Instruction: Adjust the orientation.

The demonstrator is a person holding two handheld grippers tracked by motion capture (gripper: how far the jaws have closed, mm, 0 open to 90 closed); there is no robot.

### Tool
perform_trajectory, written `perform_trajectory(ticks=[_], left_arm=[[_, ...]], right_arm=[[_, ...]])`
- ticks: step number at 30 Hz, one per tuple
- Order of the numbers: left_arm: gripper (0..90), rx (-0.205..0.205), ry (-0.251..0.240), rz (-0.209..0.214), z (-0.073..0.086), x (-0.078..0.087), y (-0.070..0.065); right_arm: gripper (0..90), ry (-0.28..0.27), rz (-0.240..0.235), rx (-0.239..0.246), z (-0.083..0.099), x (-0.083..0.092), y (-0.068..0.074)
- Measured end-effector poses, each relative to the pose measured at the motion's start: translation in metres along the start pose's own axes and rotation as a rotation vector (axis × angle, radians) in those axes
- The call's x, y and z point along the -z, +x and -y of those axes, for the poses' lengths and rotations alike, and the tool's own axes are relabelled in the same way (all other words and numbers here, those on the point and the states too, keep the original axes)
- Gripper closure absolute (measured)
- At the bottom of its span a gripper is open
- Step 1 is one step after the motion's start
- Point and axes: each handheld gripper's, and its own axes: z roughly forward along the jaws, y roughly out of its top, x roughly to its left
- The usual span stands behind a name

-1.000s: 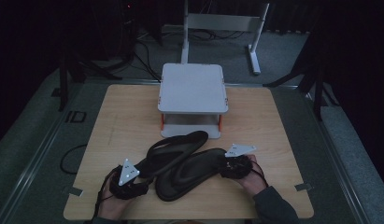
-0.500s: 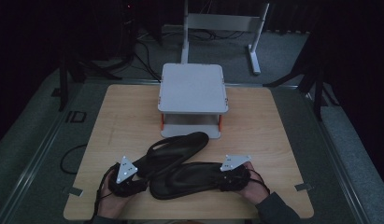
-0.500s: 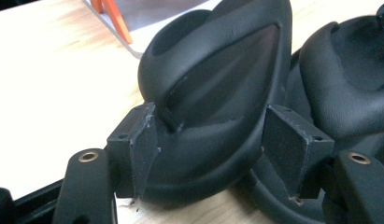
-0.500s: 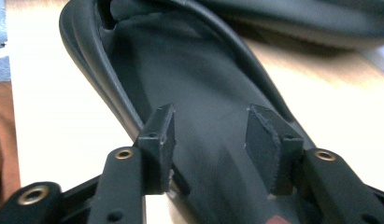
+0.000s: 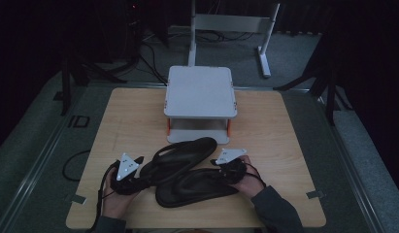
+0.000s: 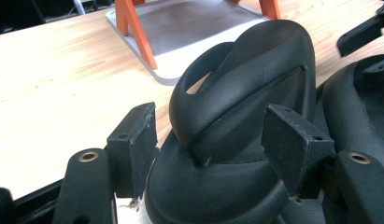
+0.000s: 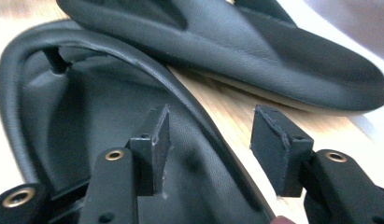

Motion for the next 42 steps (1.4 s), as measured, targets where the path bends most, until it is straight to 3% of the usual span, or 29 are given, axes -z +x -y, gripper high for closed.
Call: perform_trajectory(ticks=[5,10,15,21,33,36,42], left_arm=[[35.7,-0.009,0.016,0.011,0.001,-0.004,-0.001],[35.8,-0.003,0.016,0.016,0.001,-0.006,-0.001],[35.8,0.000,0.021,0.016,0.003,-0.006,0.000],[35.7,0.002,0.018,0.016,0.003,-0.006,0.000],[35.7,0.007,0.019,0.014,0.003,-0.006,0.002],[35.8,0.007,0.017,0.010,0.002,-0.006,0.002],[35.8,0.002,0.017,0.010,-0.001,-0.010,-0.002]], right_arm=[[50.6,0.029,-0.023,0.027,-0.003,-0.013,0.000],[62.7,0.044,-0.030,0.052,-0.005,-0.022,0.000],[70.1,0.050,-0.035,0.080,-0.003,-0.022,-0.001],[77.4,0.049,-0.075,0.141,0.009,-0.007,-0.002],[80.3,0.070,-0.083,0.168,0.037,0.028,-0.015],[80.5,0.072,-0.075,0.144,0.050,0.043,-0.022],[81.7,0.063,-0.006,0.058,0.077,0.071,-0.039]])
